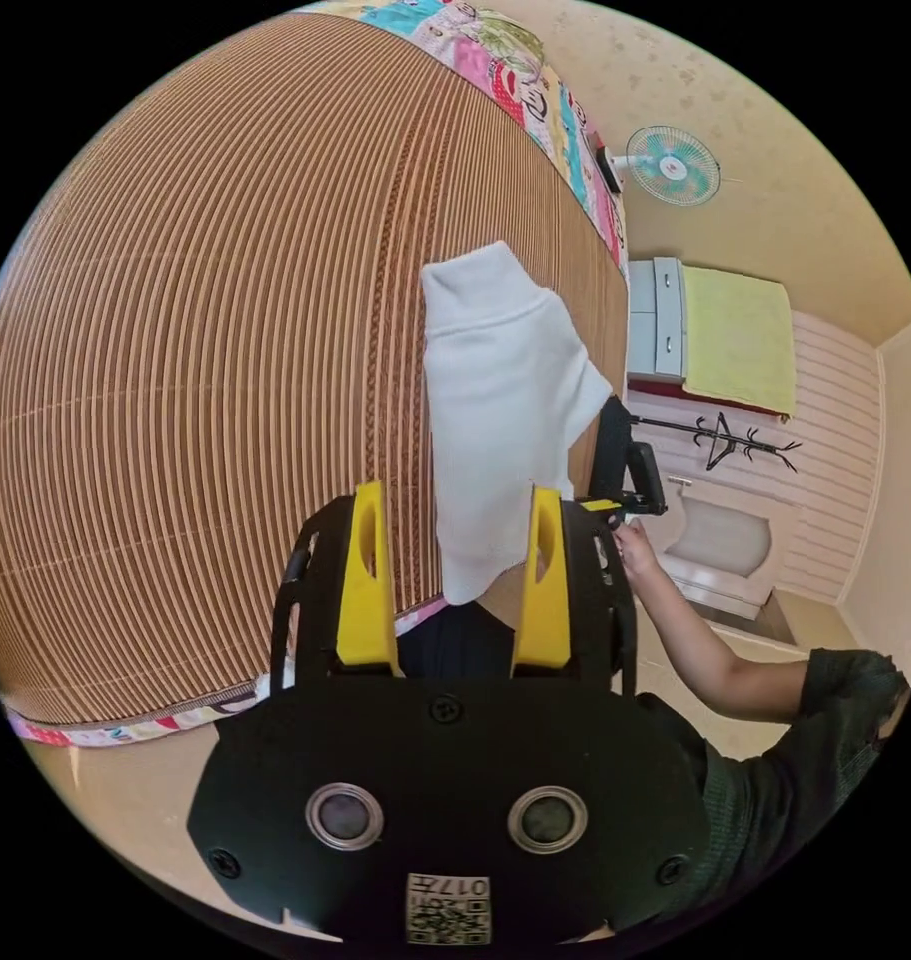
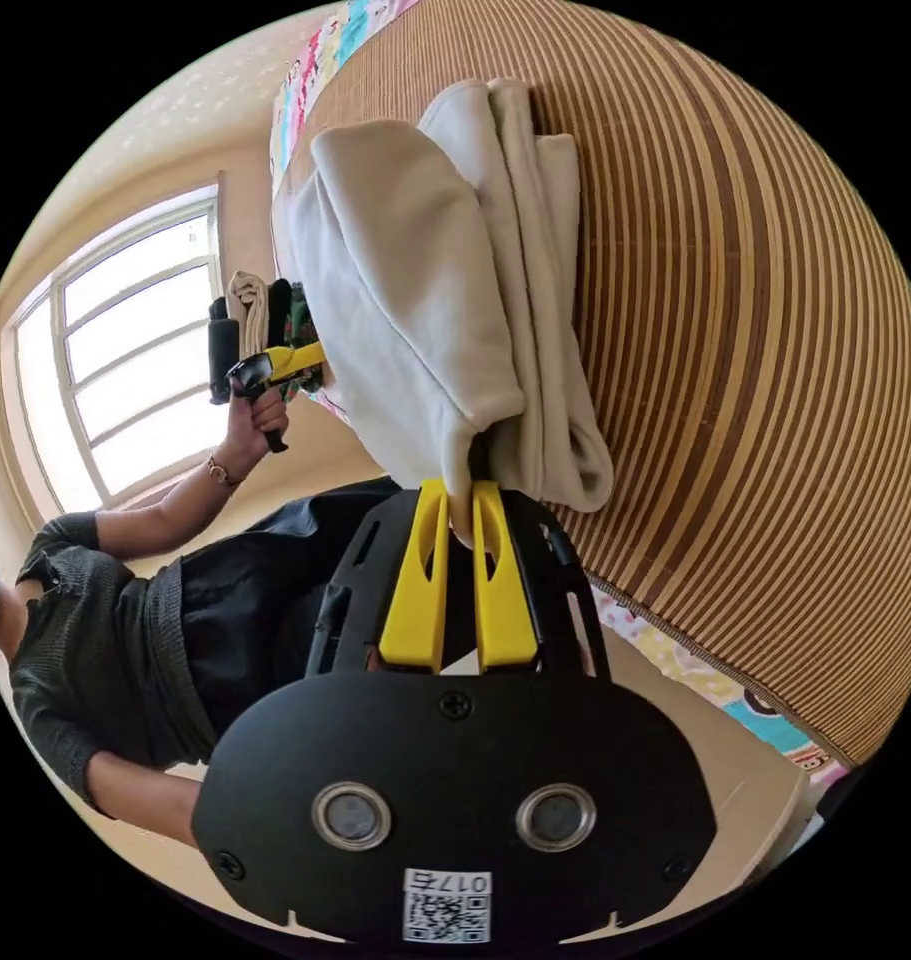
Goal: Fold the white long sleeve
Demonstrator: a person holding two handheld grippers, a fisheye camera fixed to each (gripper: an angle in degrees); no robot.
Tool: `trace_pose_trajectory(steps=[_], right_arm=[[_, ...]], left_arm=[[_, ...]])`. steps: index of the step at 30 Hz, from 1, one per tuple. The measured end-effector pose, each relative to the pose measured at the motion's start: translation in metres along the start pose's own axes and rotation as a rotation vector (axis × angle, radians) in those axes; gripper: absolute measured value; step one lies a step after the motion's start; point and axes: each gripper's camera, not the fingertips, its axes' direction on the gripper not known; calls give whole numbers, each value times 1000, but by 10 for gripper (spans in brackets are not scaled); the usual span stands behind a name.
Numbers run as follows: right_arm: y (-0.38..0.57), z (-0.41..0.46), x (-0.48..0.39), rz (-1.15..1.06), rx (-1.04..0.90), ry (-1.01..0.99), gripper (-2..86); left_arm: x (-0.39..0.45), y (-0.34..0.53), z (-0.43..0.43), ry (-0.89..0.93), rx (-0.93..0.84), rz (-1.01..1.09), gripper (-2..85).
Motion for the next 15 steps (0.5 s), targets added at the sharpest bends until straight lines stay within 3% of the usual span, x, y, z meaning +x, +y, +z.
trace_pose_trajectory(steps=[4,7,15], right_arm=[[3,-52,1,-14,217,32,181],[-11,-58,17,-16,227,-7,234],[-30,-34,109,72,214,-416,211]], left_arm=[[-9,-19,28,37,-47,13,210],[-22,-29,45,44,-76,-13,212],[-65,-38,67,206,-97,-82,178]])
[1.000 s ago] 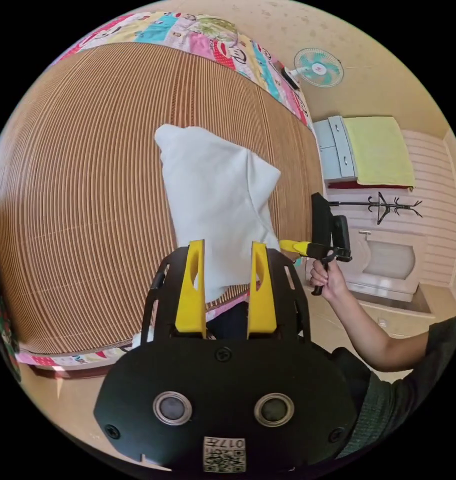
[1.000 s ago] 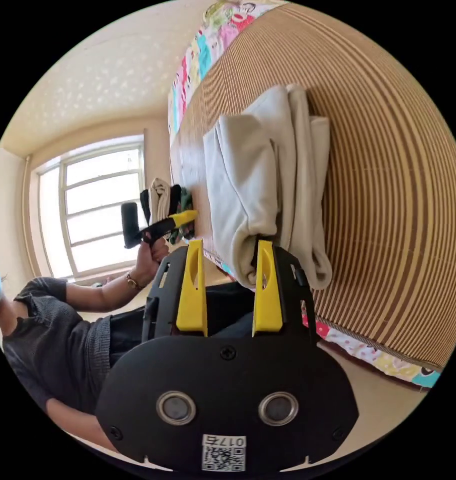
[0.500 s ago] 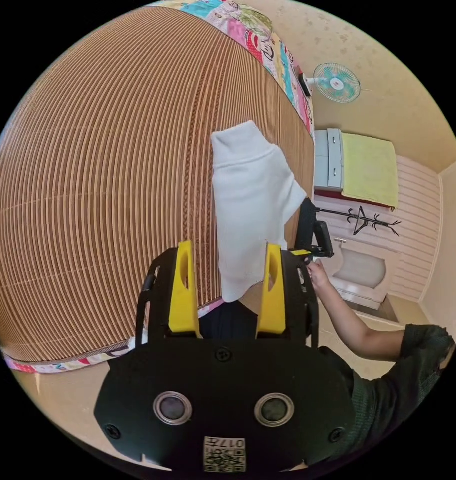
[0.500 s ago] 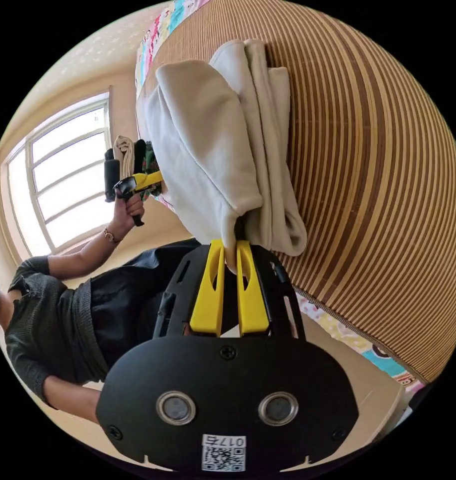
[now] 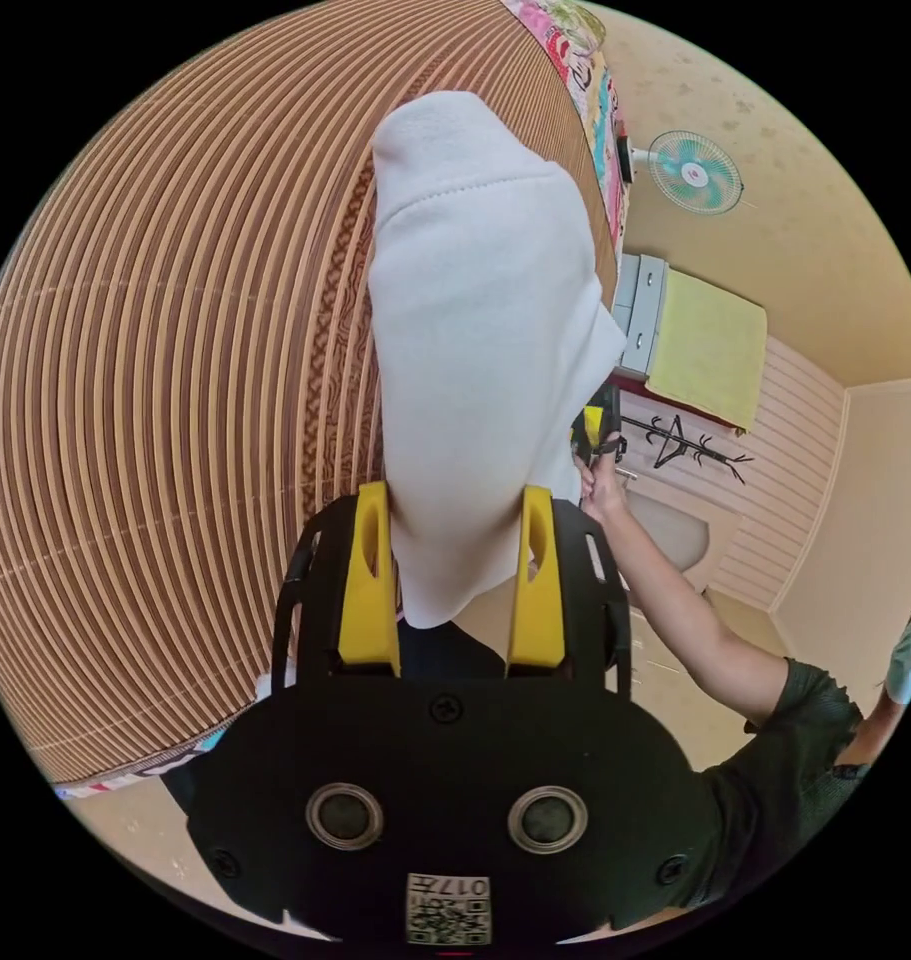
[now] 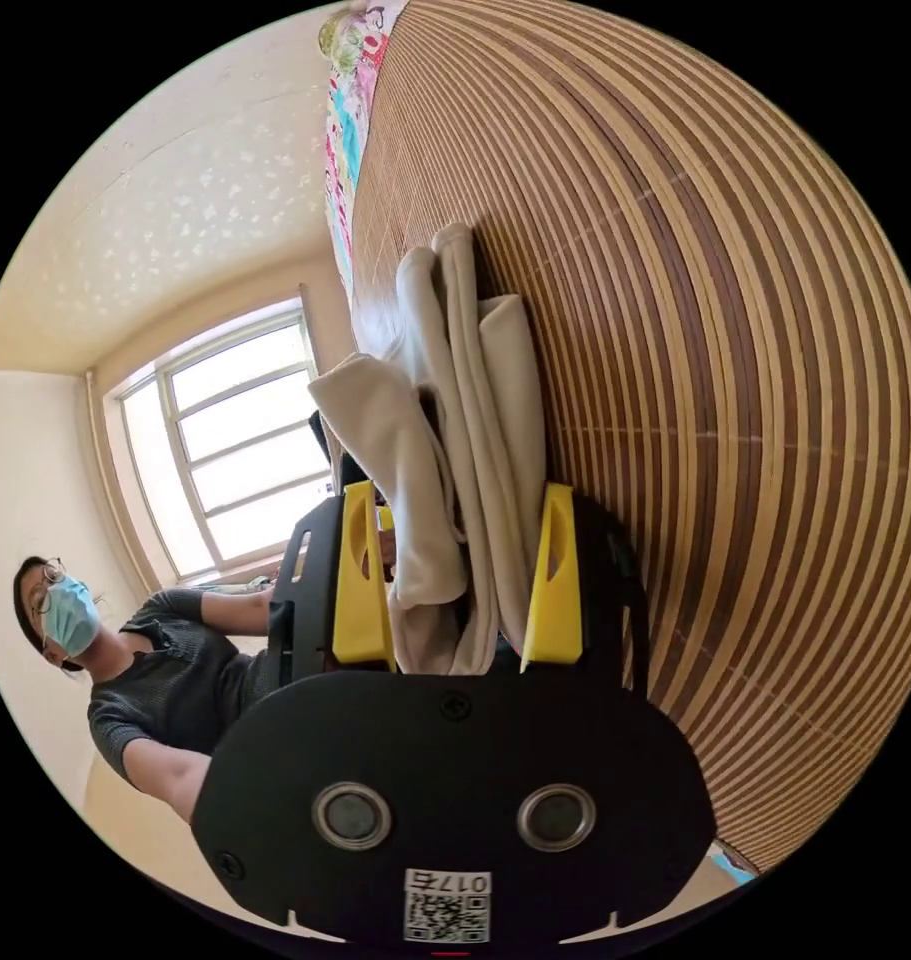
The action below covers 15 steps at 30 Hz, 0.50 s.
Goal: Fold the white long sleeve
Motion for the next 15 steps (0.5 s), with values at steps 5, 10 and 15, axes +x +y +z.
trace_pose_trajectory(steps=[5,10,15], right_arm=[[25,14,18,84,37,-92,163],[87,45,-4,27,86,-147,126],[164,85,-26,-30,179,-230,122]], left_arm=[[-22,-6,-1,50,-42,-38,154],[-15,20,-37,54,-114,25,137],[0,66,-79,20,-203,153,137]])
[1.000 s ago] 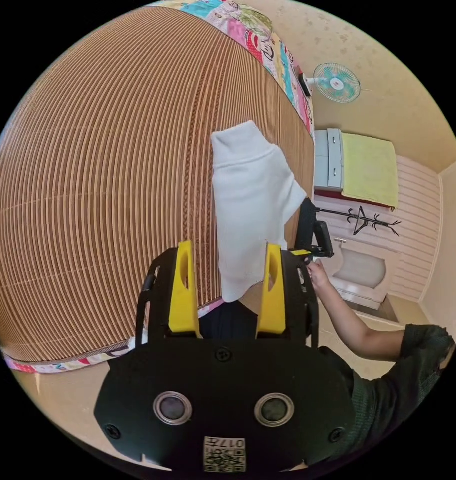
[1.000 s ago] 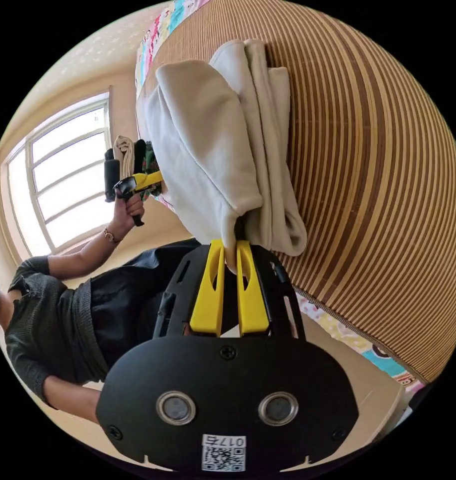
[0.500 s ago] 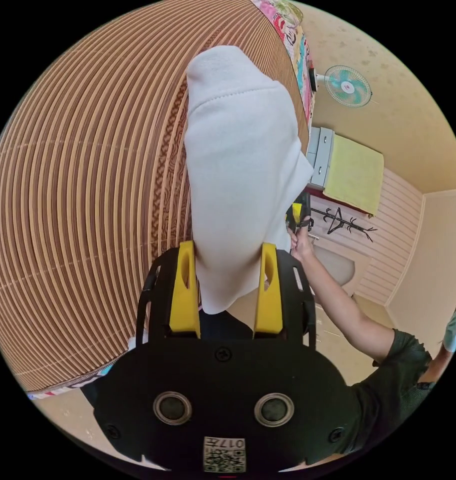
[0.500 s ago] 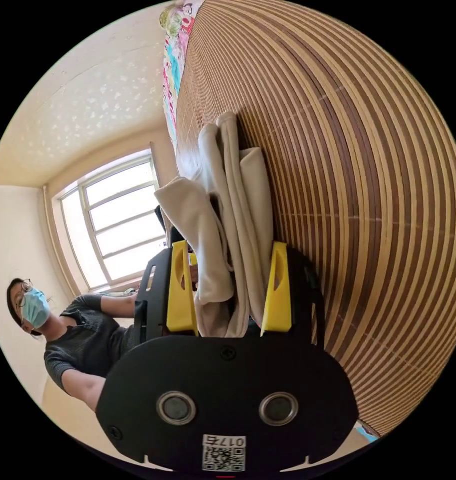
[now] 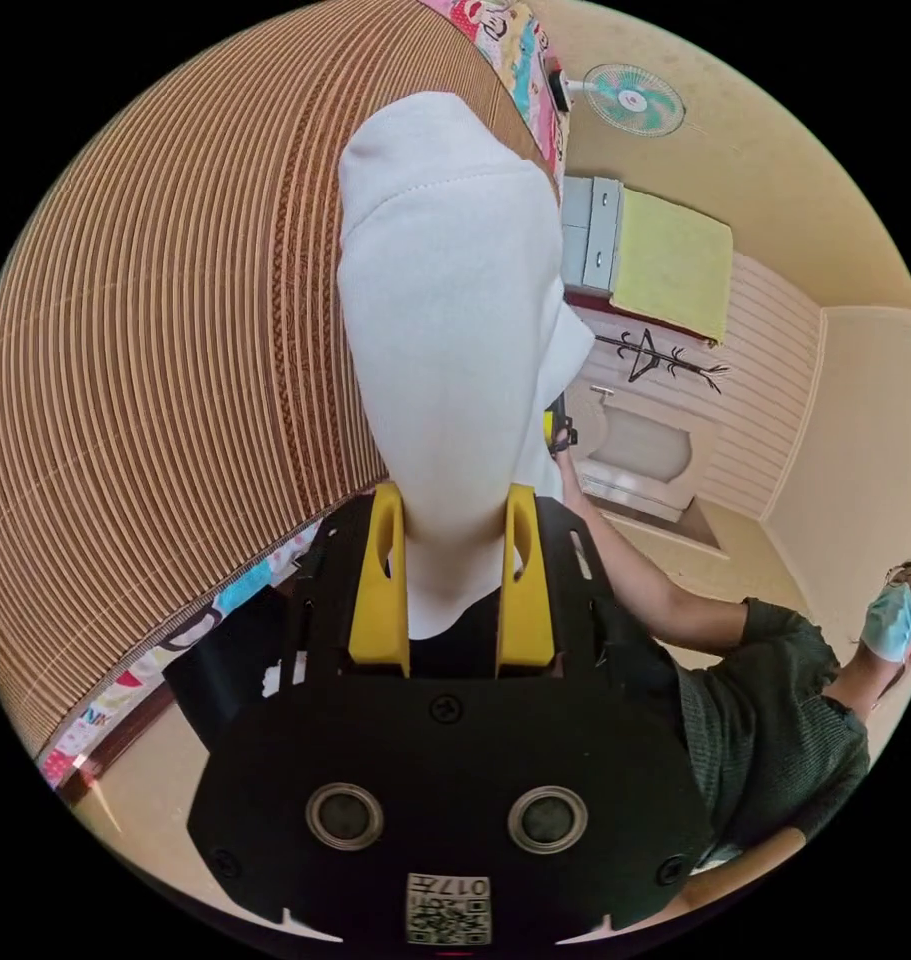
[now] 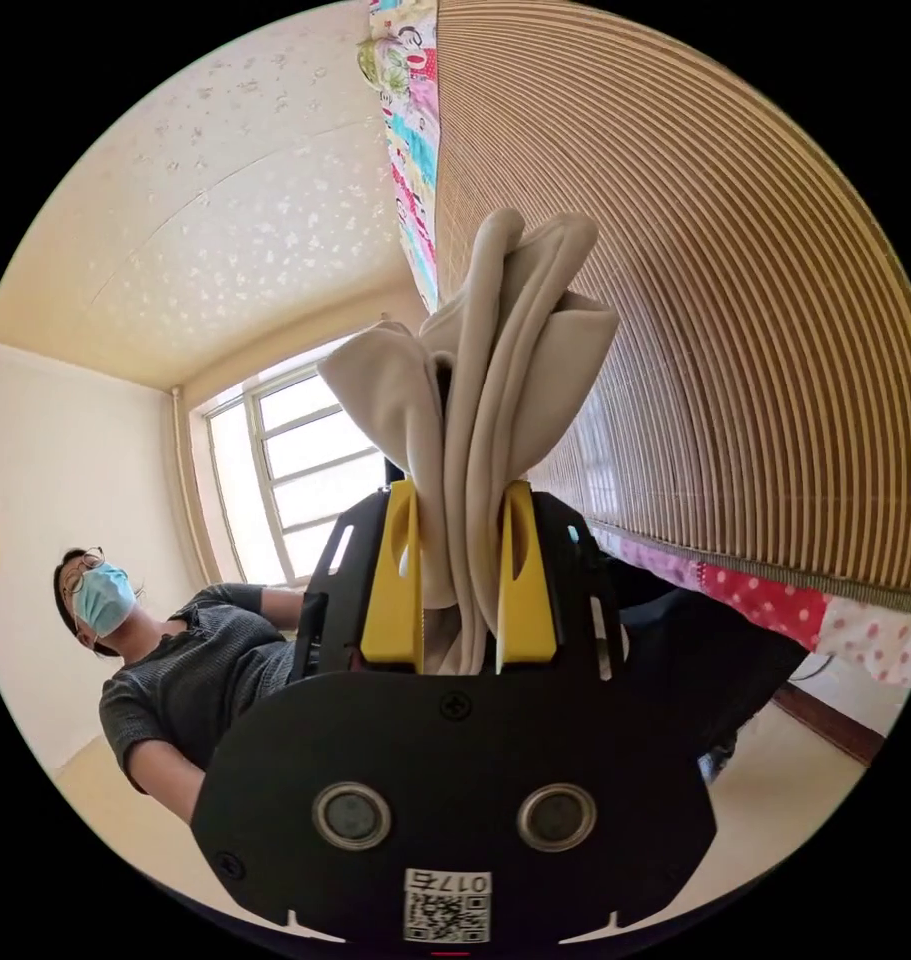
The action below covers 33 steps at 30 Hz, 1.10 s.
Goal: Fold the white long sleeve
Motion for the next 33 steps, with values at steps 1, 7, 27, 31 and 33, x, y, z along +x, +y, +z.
trace_pose_trajectory(steps=[1,7,27,31,33], right_arm=[[19,5,-3,-11,19,-15,122],[94,-3,-18,-77,155,-52,121],[139,-370,-63,-319,385,277,118],[117,-428,-47,-131,474,521,115],[115,-440,-26,93,560,667,102]], left_arm=[[7,12,-6,-20,-25,31,137],[42,42,0,-38,-119,134,137],[250,-128,385,-24,-106,398,137],[269,-185,480,-24,-63,352,150],[265,-203,516,-93,-70,277,154]])
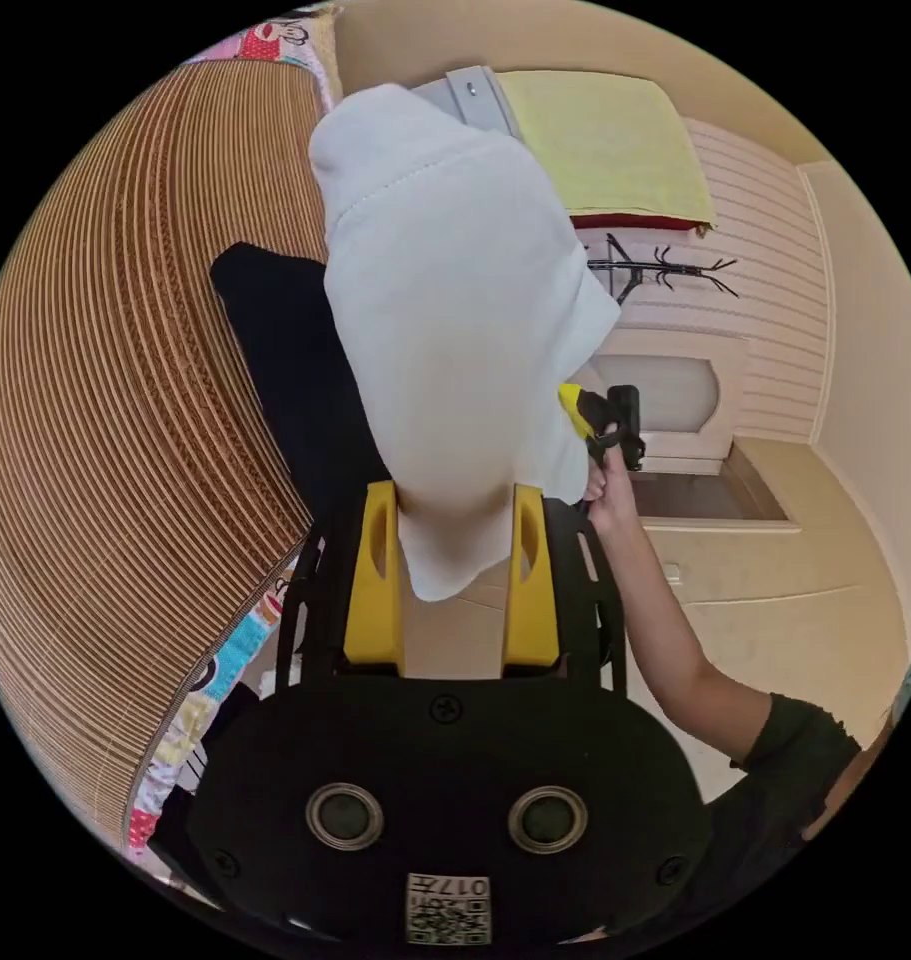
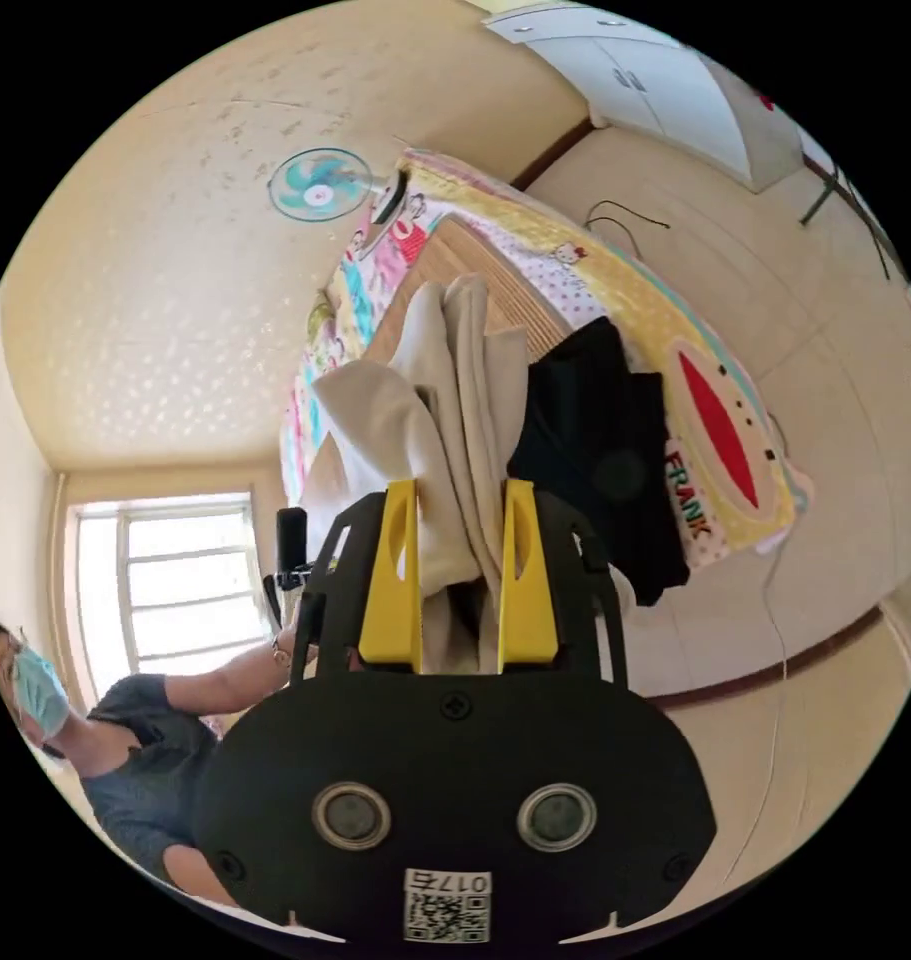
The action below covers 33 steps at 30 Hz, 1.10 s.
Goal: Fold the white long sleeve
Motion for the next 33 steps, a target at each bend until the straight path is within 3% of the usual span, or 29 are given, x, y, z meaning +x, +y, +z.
trace_pose_trajectory(steps=[2,7,10,13,16,18,20,25,29,33], right_arm=[[10,6,5,104,61,168,73],[76,59,-48,-10,238,348,14],[86,126,-50,-27,92,391,7],[86,201,-14,89,-127,656,5],[100,205,16,421,-44,440,3],[120,202,5,445,71,371,3],[148,205,-18,393,174,346,3],[258,269,-106,179,408,161,3],[308,359,-177,36,261,164,3],[367,449,-272,-120,220,108,3]], left_arm=[[-13,-2,35,-129,-72,-113,134],[-29,55,37,-286,-209,-113,128],[-52,120,6,-368,-269,-159,126],[-79,197,-54,-432,-240,-264,120],[-87,276,-136,-535,-151,-342,116],[-87,327,-193,-589,-78,-409,113],[-84,401,-268,-606,95,-533,107],[-84,563,-365,-543,461,-771,93],[-111,694,-384,-381,590,-977,79],[-122,803,-425,-356,684,-1102,76]])
